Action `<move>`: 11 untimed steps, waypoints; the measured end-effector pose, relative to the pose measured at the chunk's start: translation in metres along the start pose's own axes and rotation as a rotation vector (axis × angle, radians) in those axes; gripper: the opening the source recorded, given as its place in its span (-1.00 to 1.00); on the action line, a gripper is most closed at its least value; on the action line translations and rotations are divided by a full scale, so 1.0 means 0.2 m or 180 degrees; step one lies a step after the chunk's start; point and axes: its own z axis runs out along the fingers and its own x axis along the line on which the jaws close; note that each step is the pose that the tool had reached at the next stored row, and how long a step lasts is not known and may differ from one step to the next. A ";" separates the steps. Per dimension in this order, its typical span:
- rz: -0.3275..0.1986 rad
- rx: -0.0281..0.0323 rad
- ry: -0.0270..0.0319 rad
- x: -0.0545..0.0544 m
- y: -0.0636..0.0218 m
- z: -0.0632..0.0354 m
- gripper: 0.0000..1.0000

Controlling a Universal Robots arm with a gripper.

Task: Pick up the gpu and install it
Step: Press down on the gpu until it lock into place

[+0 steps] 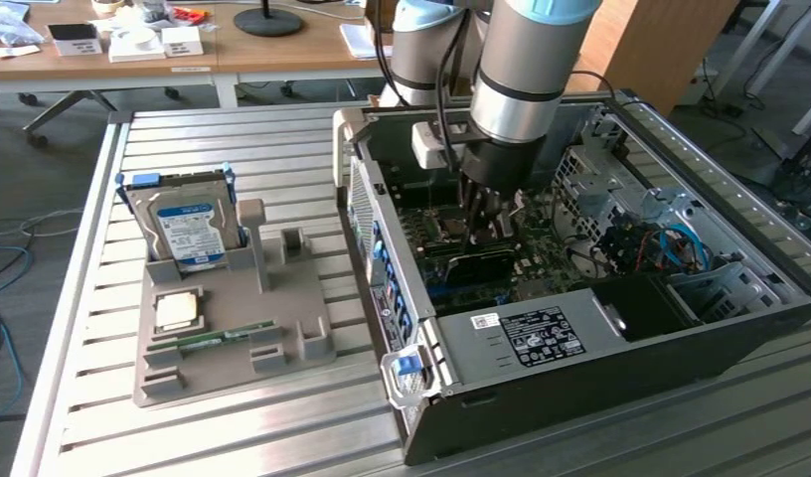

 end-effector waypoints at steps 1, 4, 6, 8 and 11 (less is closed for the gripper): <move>0.0000 0.0000 0.0000 0.00 0.000 0.000 -0.79; 0.0000 0.0000 -0.0001 0.00 0.000 0.004 -0.79; 0.0000 0.0000 -0.0001 0.00 0.000 0.011 -0.79; 0.0000 0.0000 -0.0001 0.00 0.001 0.024 -0.79; 0.0000 0.0000 0.0000 0.00 0.001 0.026 -0.79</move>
